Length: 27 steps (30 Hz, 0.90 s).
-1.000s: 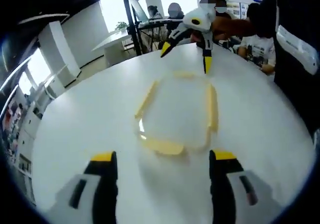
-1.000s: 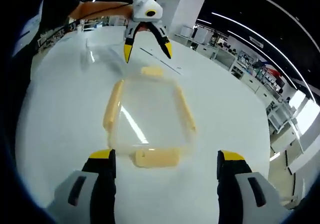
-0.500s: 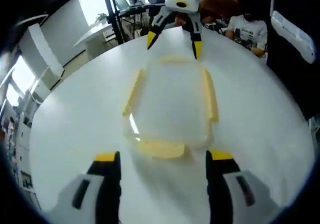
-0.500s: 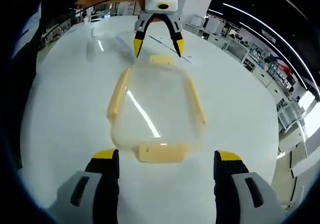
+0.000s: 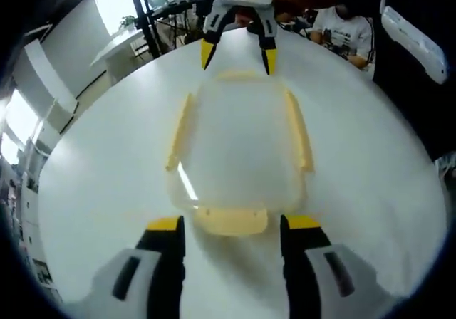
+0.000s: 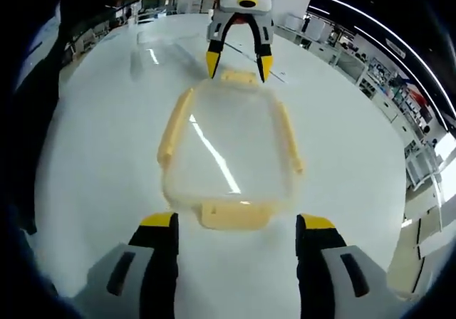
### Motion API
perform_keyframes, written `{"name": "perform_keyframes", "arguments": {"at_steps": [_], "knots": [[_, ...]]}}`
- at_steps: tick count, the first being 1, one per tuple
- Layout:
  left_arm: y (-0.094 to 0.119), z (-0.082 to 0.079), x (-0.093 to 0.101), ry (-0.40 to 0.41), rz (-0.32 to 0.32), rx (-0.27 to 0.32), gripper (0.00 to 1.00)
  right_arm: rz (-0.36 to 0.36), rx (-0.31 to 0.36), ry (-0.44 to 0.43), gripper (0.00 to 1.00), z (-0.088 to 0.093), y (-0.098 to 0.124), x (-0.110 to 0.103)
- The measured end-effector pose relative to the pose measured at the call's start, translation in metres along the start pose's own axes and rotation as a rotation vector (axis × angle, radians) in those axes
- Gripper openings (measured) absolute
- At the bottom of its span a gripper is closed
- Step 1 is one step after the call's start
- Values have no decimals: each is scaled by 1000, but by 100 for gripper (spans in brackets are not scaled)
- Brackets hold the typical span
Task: Snap each plastic latch of the storage box into its locked position after aligning the lid with the box until every specified latch is closed and the lid sits flush.
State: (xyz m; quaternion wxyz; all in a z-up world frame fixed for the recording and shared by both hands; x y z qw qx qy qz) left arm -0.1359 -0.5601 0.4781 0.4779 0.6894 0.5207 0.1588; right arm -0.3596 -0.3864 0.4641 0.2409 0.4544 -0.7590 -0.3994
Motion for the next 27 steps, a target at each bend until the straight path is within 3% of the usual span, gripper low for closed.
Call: {"name": "perform_keyframes", "arguments": {"at_steps": [27], "knots": [[-9, -20, 1, -95, 95, -160, 46, -94, -91, -40, 54, -5, -6, 5]]}}
Point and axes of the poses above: the point that each gripper's makers call its tool centre point, and the gripper's own axes: y roughly backward along the fingers, x roughly to its right, z roughly out of its underside, the point moved 8 cm from there along y, roughly backward along the fingers, and after that the axes turned 12 degrees about -z, right-handed, at the moved point
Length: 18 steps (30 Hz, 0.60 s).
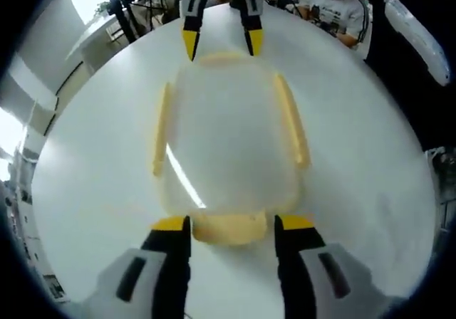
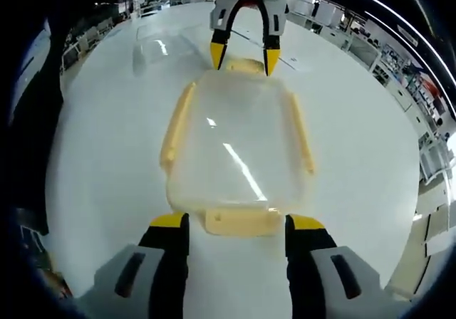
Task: Snap each plastic latch of the storage box into its locked position after aligning the lid with the box until every specified latch is closed and the lid sits flush.
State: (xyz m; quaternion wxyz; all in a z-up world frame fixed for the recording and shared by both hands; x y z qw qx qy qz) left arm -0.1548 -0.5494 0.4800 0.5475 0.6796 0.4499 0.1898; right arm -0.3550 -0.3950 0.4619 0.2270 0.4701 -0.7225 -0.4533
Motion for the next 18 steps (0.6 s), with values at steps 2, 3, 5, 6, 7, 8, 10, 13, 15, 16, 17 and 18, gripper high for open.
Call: {"name": "perform_keyframes", "arguments": {"at_steps": [2, 3, 5, 6, 7, 8, 10, 13, 15, 16, 17, 18], "knots": [[0, 0, 0, 2, 1, -3, 46, -3, 0, 0, 52, 0, 0, 1], [0, 0, 0, 5, 1, -5, 46, -6, 3, -6, 51, 0, 0, 1], [1, 0, 0, 12, 3, -8, 45, -9, 4, -7, 49, 0, 0, 1], [1, 0, -1, 14, 5, -10, 45, -9, 3, -6, 49, 0, 0, 1], [1, 0, -1, 15, 5, -11, 45, -8, 3, -7, 48, 0, 0, 2], [1, 0, -1, 15, 5, -12, 45, -7, 1, -8, 48, 0, 1, 1], [1, 0, -1, 23, 4, -20, 43, -6, -2, -9, 48, -1, 0, 0], [1, 2, -2, 28, -1, -32, 41, -16, -4, -16, 45, -1, 0, -2], [1, 2, -1, 27, 2, -37, 41, -18, -3, -23, 43, -2, -1, -2], [1, 2, -1, 28, 4, -39, 41, -15, -4, -24, 41, -2, -1, -3], [1, 3, 0, 28, 7, -42, 41, -15, -3, -25, 41, -2, -1, -3], [1, 3, 0, 31, 10, -44, 41, -17, -4, -27, 41, -3, -1, -3]]}}
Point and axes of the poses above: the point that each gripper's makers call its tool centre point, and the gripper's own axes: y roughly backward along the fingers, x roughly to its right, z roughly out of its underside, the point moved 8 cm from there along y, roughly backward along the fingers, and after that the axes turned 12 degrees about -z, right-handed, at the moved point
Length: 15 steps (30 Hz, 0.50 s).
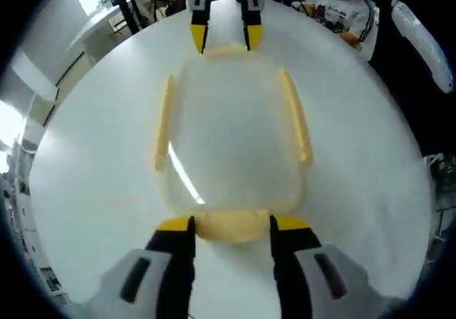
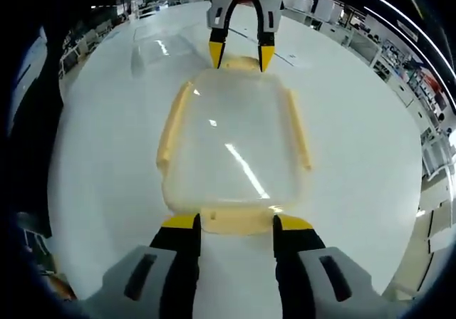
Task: Snap each plastic latch of the storage box into its locked position after aligning the lid with the box until every specified latch is closed and the lid sits flush.
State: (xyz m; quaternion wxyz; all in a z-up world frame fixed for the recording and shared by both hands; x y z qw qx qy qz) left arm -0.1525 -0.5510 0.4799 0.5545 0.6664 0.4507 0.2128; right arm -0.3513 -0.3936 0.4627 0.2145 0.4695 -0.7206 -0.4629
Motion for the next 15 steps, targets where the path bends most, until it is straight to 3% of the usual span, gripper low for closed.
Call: {"name": "perform_keyframes", "arguments": {"at_steps": [10, 15], "knots": [[-2, 2, 0, -10, 5, -30, 41, -11, 4, -38, 40, -2, 1, 6], [-5, 8, 1, -16, 15, -40, 41, -18, 19, -15, 40, -2, 0, 9]]}}
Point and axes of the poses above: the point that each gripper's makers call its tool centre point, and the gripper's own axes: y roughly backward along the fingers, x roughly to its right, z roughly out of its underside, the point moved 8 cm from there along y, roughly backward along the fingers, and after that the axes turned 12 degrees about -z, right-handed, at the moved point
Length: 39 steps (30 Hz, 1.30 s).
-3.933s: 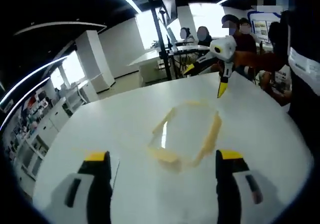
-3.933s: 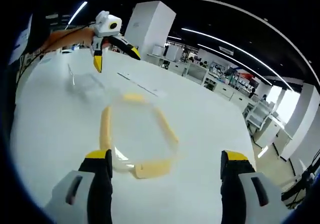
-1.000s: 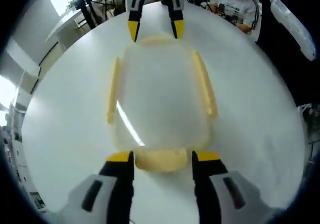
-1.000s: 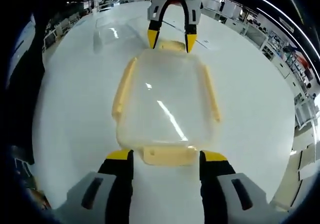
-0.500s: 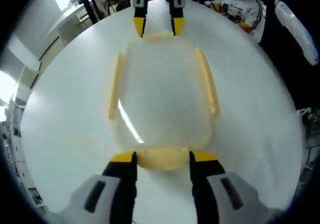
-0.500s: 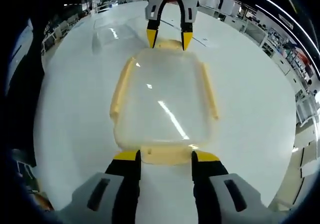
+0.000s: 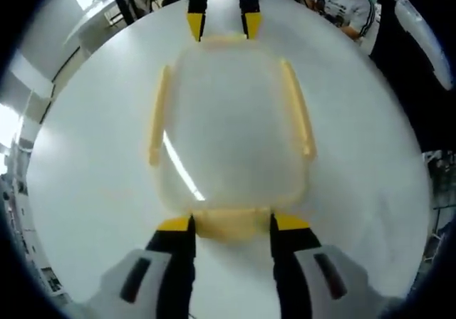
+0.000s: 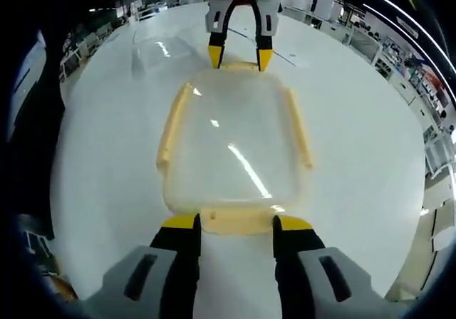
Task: Snap each plastic latch of the storage box into its locked position after aligning the lid with the box until every specified latch is closed and the lid sits flush.
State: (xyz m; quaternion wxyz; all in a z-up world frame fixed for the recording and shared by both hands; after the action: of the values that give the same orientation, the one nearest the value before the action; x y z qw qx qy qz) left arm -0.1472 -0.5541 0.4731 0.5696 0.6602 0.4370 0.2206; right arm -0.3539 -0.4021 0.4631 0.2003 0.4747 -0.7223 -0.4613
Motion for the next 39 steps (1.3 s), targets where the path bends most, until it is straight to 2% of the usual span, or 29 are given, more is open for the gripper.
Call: {"name": "perform_keyframes", "arguments": {"at_steps": [8, 14, 19, 30, 39], "knots": [[2, 5, -1, -22, -20, 17, 40, 9, 33, 12, 39, -2, -3, -2], [7, 7, 1, 8, -27, 26, 40, 8, 29, 29, 38, -6, -3, -6], [19, 7, 5, 30, -14, 13, 40, 8, 35, 49, 38, -16, -1, -11], [42, 14, 24, 78, -32, -4, 39, 18, 37, 86, 38, -37, 9, -24], [81, 24, 44, 114, -80, -30, 39, 41, 35, 146, 38, -66, 22, -40]]}}
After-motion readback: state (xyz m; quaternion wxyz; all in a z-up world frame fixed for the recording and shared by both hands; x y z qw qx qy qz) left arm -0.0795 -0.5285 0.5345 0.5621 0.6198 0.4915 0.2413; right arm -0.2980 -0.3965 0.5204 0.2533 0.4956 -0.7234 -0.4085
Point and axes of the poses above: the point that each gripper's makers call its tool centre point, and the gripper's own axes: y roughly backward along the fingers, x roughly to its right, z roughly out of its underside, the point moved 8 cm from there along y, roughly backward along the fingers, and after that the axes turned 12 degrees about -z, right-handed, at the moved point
